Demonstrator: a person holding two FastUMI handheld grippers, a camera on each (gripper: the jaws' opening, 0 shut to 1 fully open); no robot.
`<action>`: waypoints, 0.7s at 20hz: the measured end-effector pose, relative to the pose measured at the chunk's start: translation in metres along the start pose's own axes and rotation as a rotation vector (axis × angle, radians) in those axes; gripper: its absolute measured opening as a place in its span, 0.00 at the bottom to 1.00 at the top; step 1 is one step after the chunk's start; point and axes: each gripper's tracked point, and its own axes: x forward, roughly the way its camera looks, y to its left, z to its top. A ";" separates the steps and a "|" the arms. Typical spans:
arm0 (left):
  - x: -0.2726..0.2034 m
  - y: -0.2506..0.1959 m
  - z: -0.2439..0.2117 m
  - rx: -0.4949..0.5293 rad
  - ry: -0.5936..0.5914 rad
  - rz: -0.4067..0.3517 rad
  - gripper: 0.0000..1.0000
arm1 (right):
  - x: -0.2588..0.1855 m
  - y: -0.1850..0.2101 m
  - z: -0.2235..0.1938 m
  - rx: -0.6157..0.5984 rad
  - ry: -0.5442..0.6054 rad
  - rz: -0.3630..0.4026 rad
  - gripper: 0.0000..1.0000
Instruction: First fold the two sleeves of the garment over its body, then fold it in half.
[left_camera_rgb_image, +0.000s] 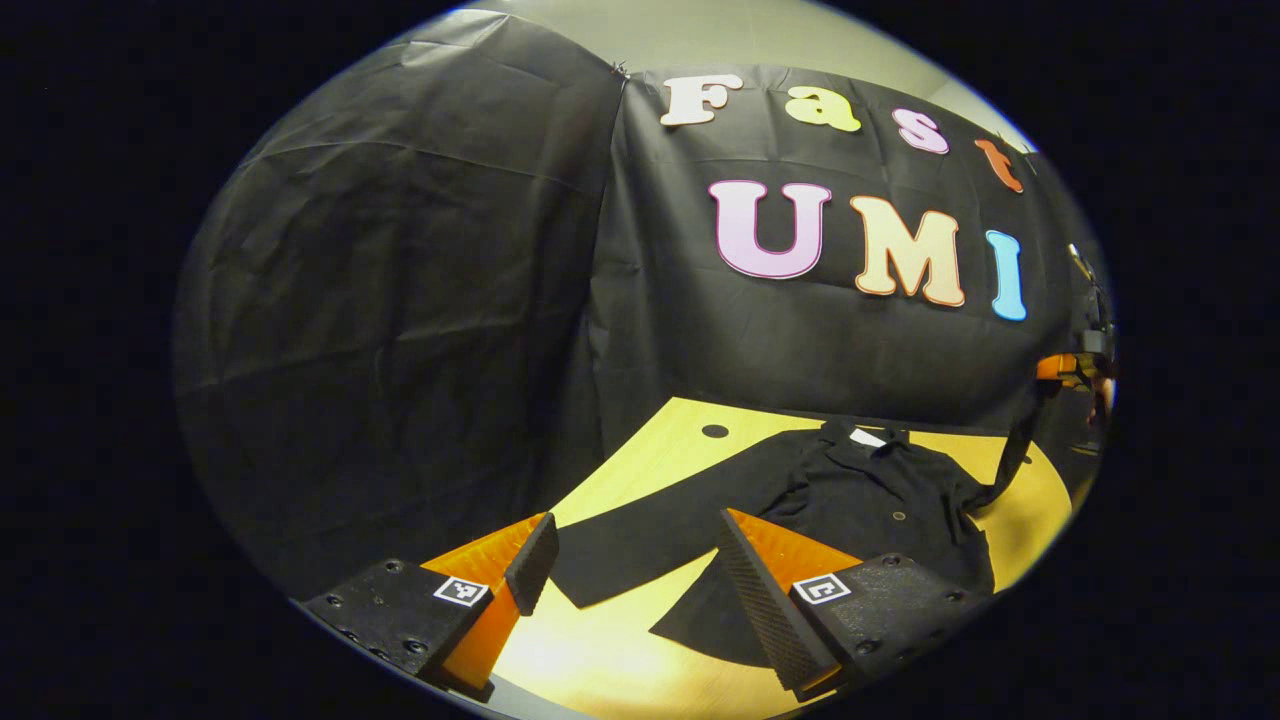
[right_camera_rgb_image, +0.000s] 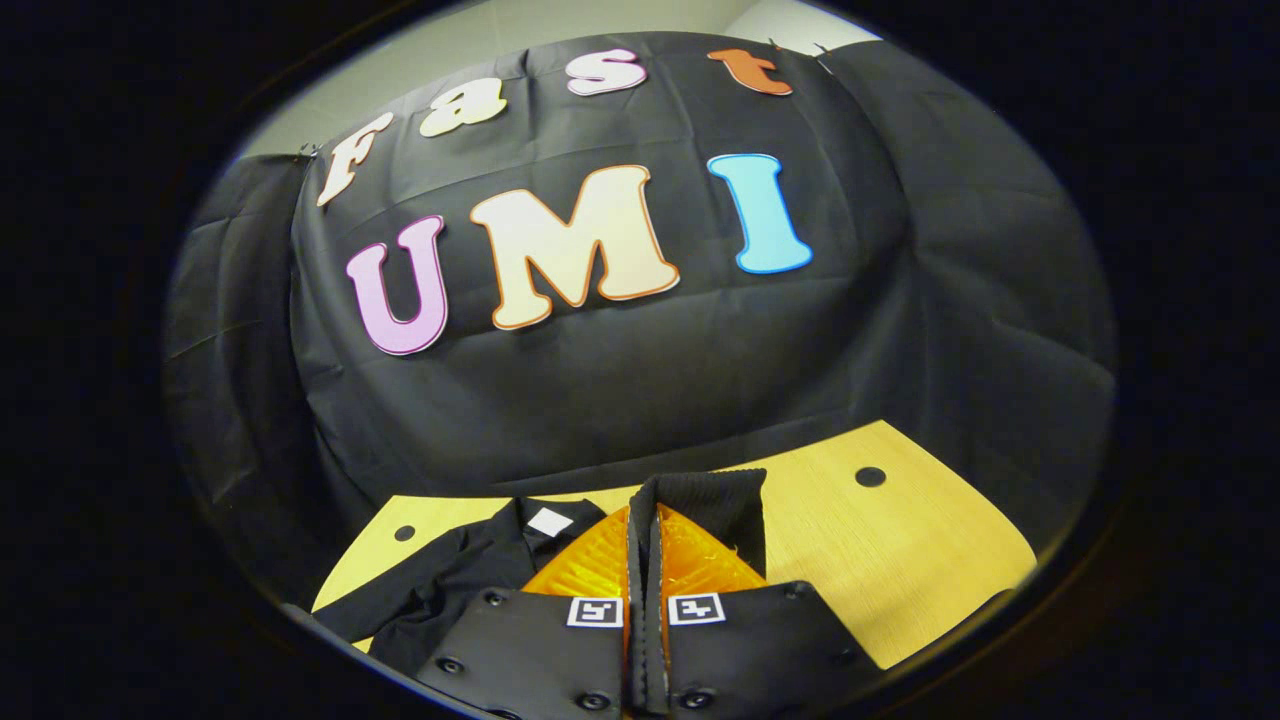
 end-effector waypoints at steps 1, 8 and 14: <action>0.000 0.001 -0.002 0.001 0.003 0.004 0.95 | 0.005 0.009 0.006 -0.009 -0.004 0.012 0.03; 0.006 0.010 -0.008 0.006 0.018 0.028 0.94 | 0.040 0.075 0.035 -0.049 -0.028 0.101 0.02; 0.013 0.012 -0.017 -0.006 0.041 0.033 0.94 | 0.070 0.151 0.037 -0.069 -0.026 0.216 0.02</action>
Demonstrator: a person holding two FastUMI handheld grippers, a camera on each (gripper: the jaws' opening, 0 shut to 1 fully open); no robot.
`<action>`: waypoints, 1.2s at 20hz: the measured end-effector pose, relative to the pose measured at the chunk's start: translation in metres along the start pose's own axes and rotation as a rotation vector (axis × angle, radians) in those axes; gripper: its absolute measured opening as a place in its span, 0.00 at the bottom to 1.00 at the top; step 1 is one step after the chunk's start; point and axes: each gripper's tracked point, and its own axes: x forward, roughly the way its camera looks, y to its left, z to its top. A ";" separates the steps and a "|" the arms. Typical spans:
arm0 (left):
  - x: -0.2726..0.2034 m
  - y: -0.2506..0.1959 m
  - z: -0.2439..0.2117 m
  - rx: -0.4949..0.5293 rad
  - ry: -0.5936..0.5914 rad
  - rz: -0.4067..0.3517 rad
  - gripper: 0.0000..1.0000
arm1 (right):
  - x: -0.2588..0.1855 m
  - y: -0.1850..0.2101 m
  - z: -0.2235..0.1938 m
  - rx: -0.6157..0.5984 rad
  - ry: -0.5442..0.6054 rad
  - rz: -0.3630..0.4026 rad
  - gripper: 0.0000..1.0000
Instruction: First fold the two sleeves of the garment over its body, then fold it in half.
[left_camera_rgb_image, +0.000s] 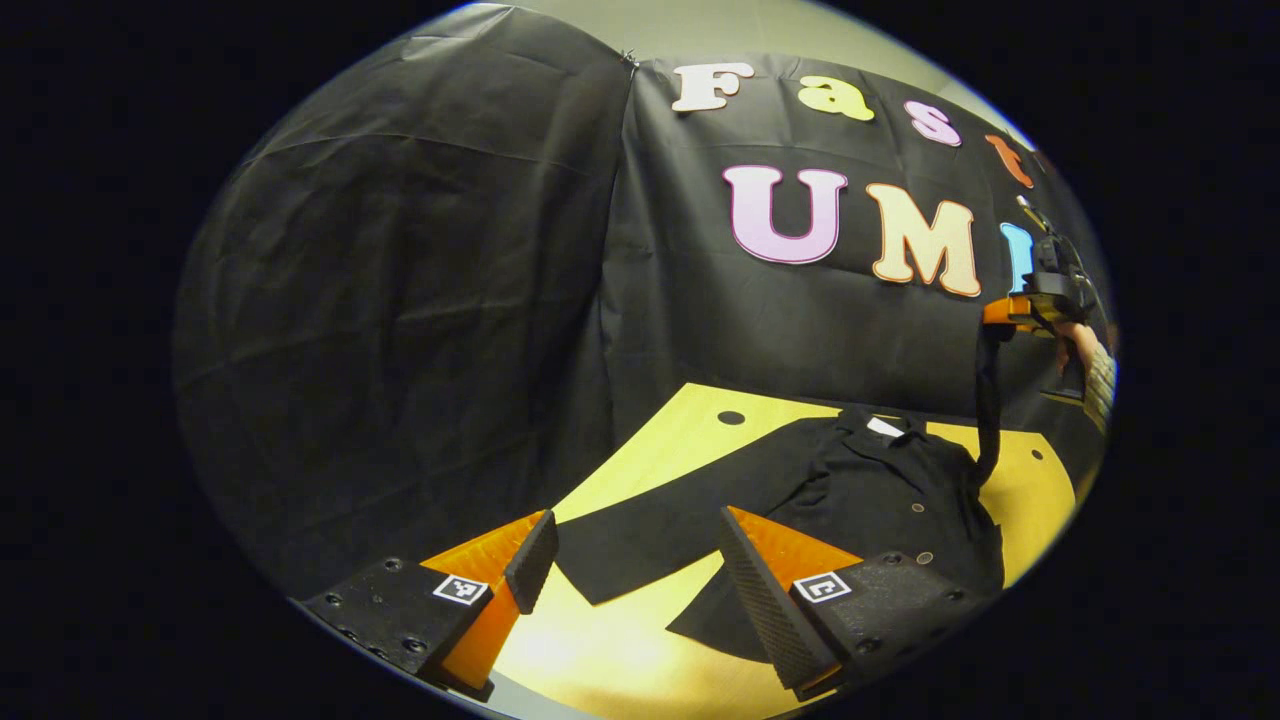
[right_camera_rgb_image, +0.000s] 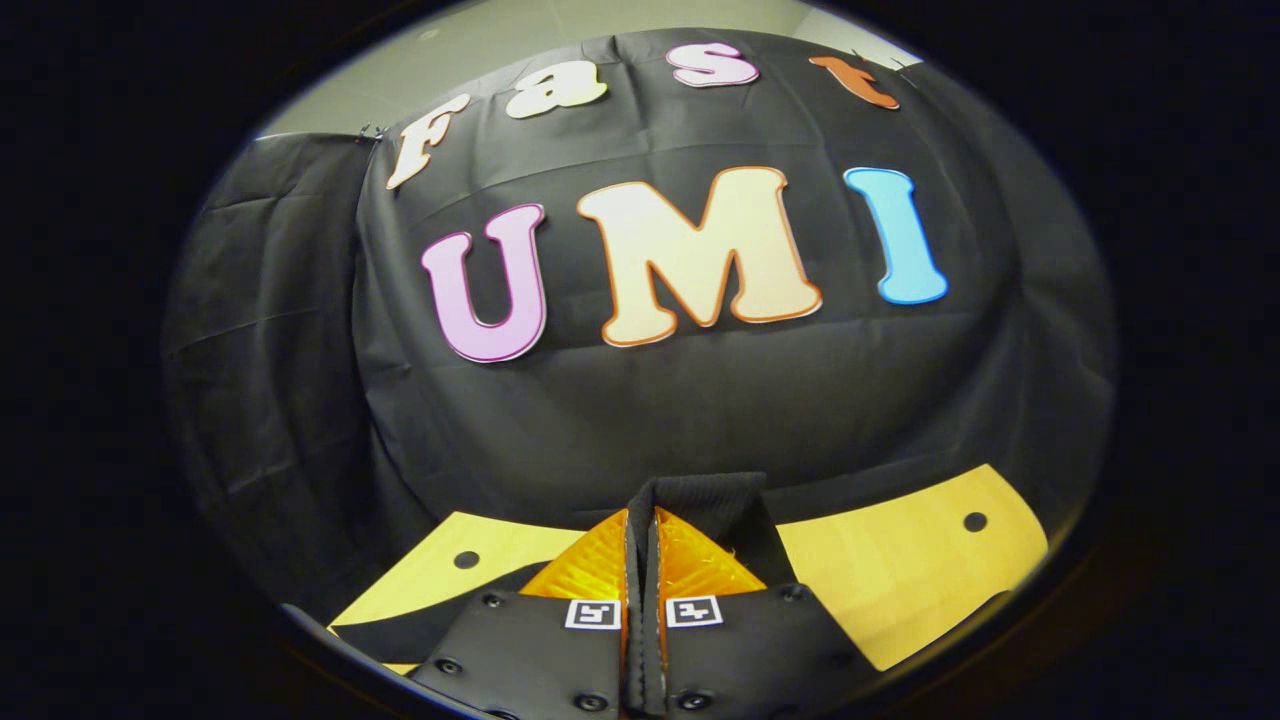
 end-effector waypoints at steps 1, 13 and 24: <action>0.001 0.000 0.000 0.001 0.001 -0.001 0.95 | 0.008 0.012 -0.001 0.002 0.007 0.025 0.02; 0.029 0.003 -0.017 0.011 0.034 -0.009 0.95 | 0.101 0.109 -0.066 -0.004 0.091 0.162 0.02; 0.064 0.004 -0.045 -0.038 0.107 -0.036 0.95 | 0.162 0.142 -0.167 -0.049 0.241 0.164 0.02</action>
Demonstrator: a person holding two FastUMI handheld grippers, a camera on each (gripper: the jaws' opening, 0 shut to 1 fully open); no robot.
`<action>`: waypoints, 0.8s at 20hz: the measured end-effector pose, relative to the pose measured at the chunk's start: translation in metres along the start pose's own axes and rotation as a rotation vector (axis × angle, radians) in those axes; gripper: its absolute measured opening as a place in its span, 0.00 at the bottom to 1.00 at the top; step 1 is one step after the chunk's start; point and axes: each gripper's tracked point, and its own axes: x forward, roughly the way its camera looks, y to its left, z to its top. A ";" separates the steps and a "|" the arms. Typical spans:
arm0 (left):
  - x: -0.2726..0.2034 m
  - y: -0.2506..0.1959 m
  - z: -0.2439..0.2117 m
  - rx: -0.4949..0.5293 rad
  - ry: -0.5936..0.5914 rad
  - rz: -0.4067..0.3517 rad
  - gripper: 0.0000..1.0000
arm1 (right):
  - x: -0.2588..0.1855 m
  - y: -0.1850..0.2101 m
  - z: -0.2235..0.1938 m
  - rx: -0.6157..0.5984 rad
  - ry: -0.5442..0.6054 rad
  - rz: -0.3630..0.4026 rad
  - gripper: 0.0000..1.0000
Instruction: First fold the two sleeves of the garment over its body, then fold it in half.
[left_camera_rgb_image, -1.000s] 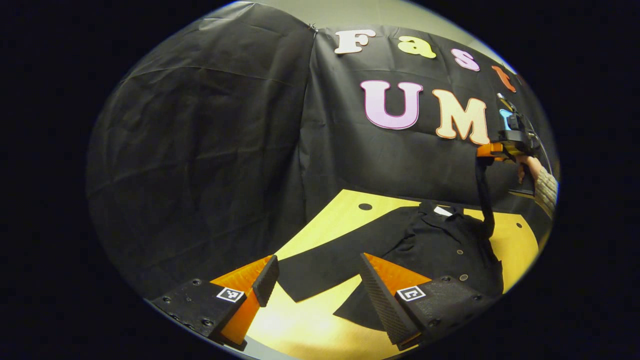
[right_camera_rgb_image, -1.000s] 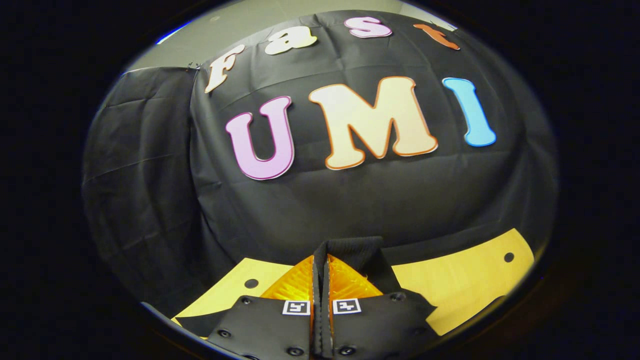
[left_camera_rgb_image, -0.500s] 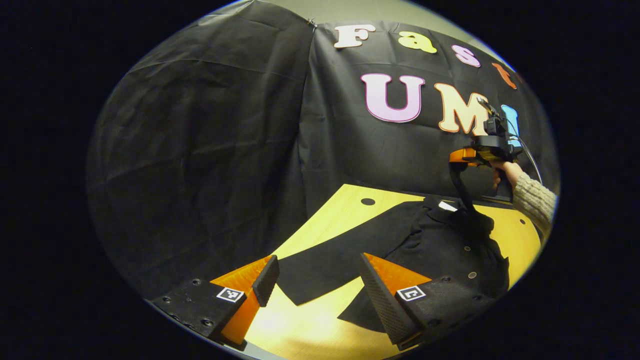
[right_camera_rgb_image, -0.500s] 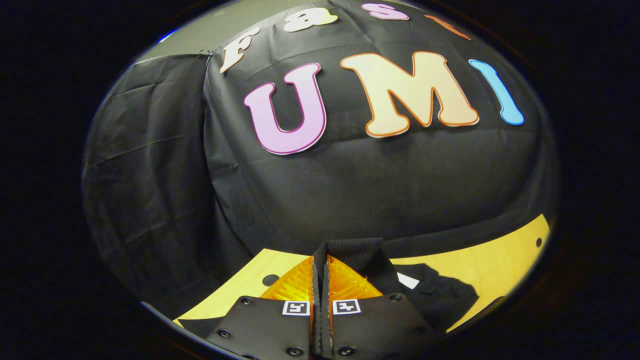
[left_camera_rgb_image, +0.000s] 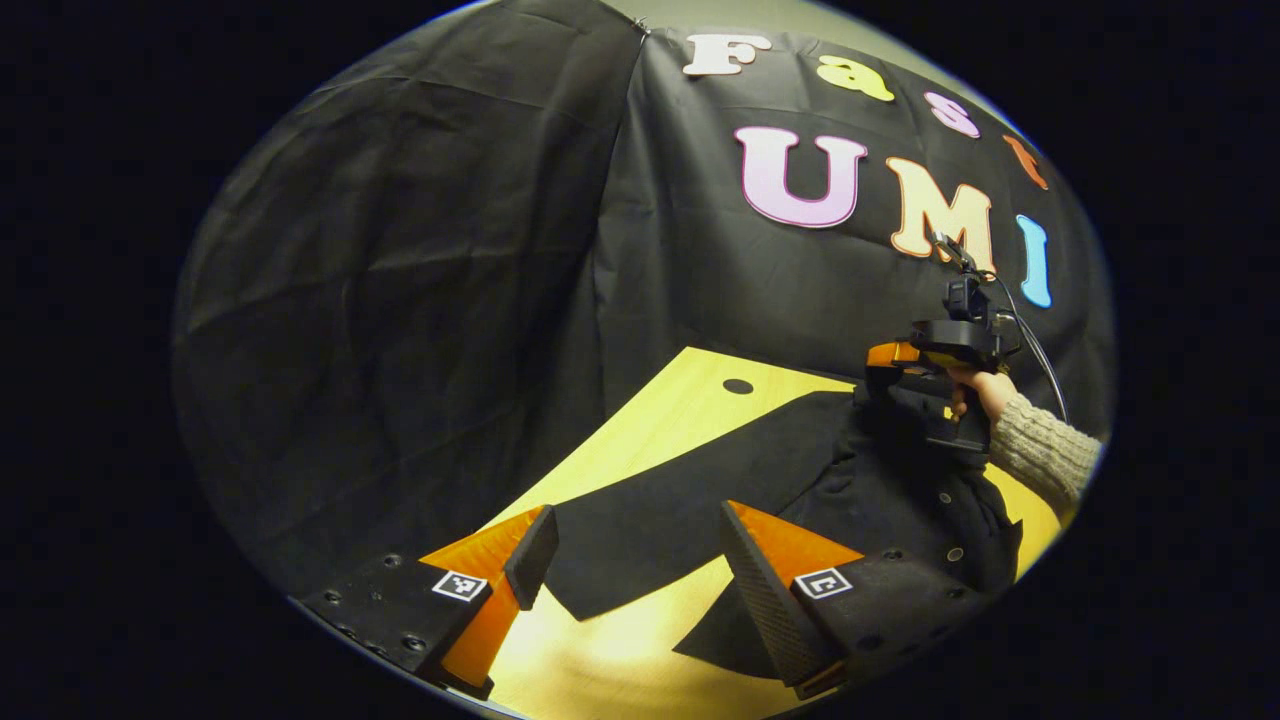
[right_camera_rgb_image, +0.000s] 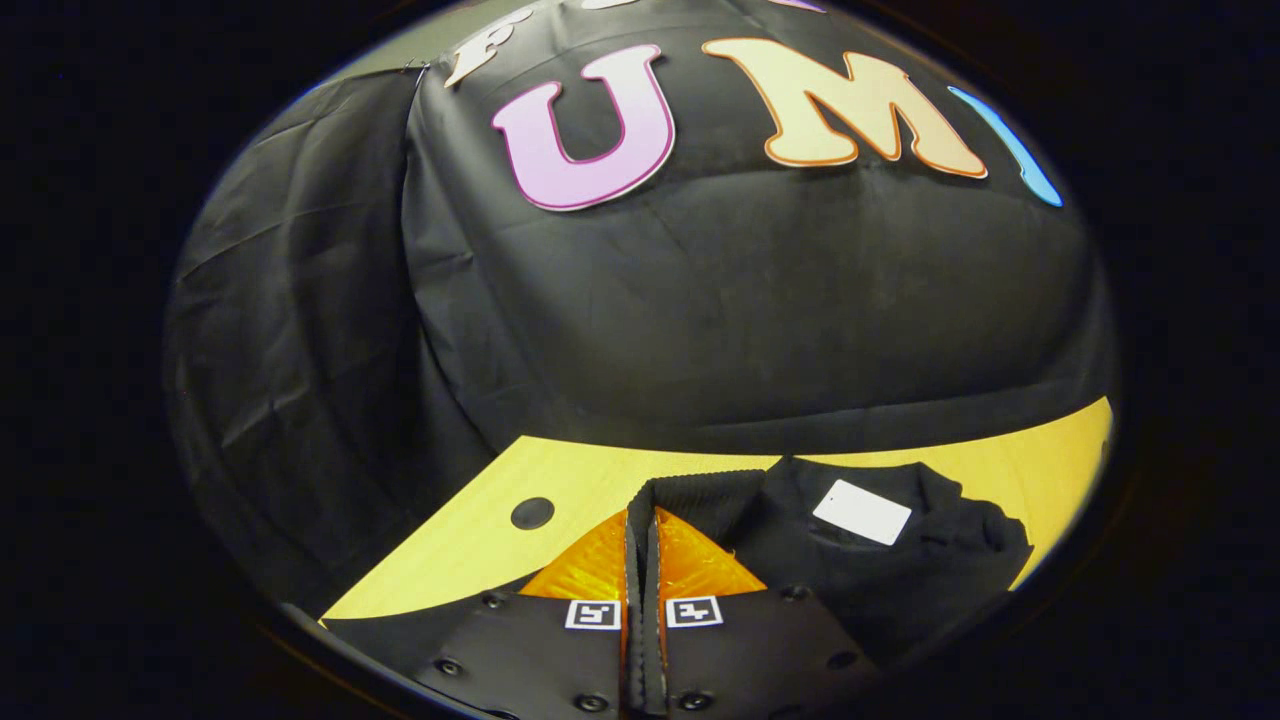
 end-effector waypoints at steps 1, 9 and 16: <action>0.008 0.005 -0.003 0.005 0.011 0.001 0.95 | 0.005 0.001 -0.005 -0.010 0.011 -0.002 0.02; 0.016 0.022 -0.015 0.005 0.036 -0.004 0.96 | 0.001 0.010 -0.018 -0.080 0.031 -0.017 0.04; 0.023 0.028 -0.027 0.017 0.058 -0.020 0.96 | -0.028 0.012 0.019 -0.115 -0.092 -0.058 1.00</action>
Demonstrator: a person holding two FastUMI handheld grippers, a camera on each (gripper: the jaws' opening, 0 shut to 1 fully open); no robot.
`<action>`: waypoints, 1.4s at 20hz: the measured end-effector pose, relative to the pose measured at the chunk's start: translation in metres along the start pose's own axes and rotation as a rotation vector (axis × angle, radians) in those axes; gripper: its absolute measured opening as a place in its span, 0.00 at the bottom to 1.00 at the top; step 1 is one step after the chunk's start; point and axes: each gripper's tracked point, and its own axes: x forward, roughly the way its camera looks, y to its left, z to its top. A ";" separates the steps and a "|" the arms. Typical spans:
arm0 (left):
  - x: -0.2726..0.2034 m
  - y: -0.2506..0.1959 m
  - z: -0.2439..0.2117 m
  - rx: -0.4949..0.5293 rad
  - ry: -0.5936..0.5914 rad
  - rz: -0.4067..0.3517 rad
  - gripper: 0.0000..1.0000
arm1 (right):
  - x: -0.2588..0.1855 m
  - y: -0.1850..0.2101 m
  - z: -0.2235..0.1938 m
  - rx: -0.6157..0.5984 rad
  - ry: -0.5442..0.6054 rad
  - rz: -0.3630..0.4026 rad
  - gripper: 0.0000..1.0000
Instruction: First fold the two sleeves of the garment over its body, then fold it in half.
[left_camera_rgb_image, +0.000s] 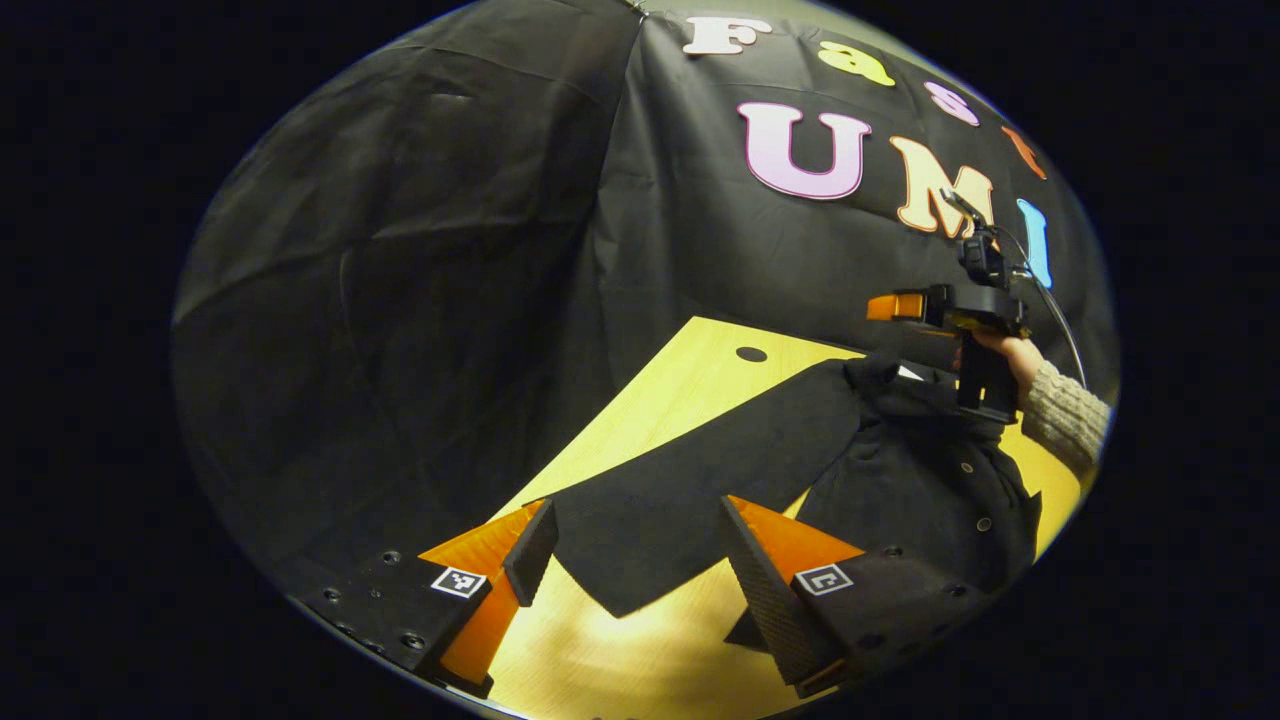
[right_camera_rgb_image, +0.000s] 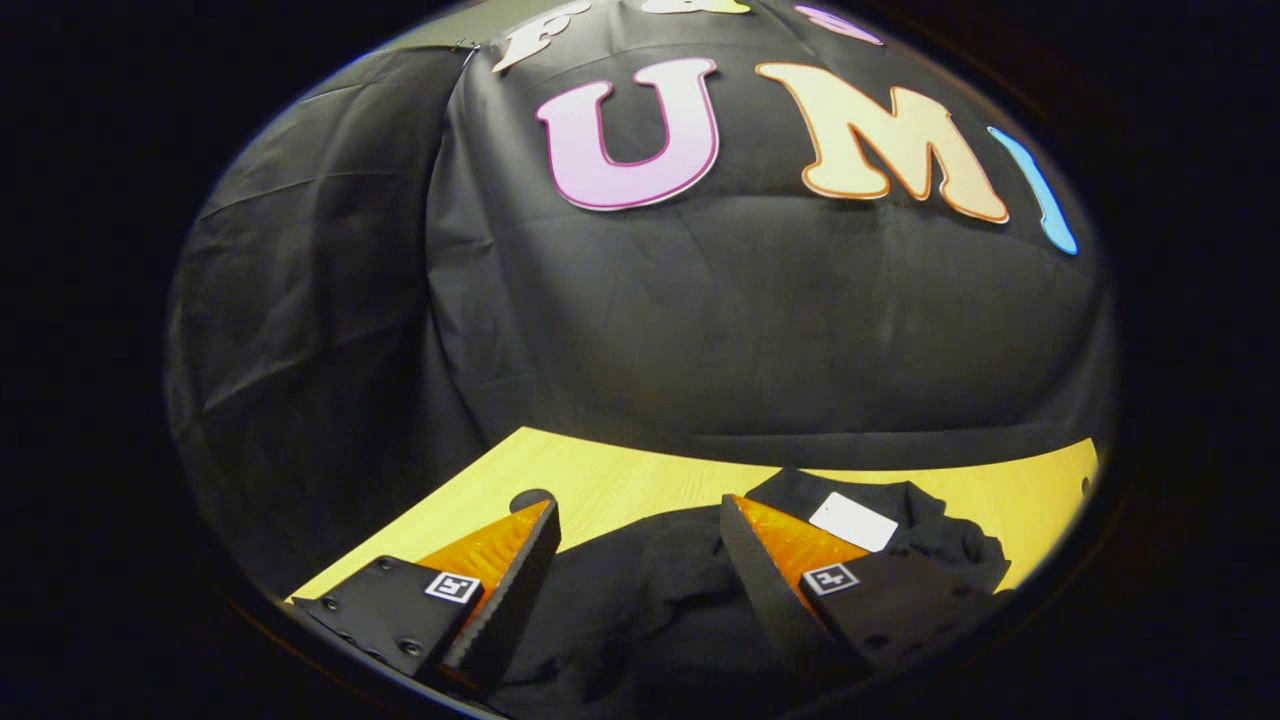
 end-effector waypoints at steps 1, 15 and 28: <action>0.001 0.000 -0.002 0.000 0.003 -0.001 0.96 | -0.007 -0.001 0.007 -0.003 -0.019 -0.008 1.00; 0.023 -0.004 -0.025 0.057 0.082 -0.034 0.96 | -0.216 -0.080 0.074 -0.005 -0.337 -0.214 0.98; 0.035 -0.006 -0.038 0.105 0.147 -0.031 0.96 | -0.358 -0.148 -0.016 0.064 -0.235 -0.441 0.96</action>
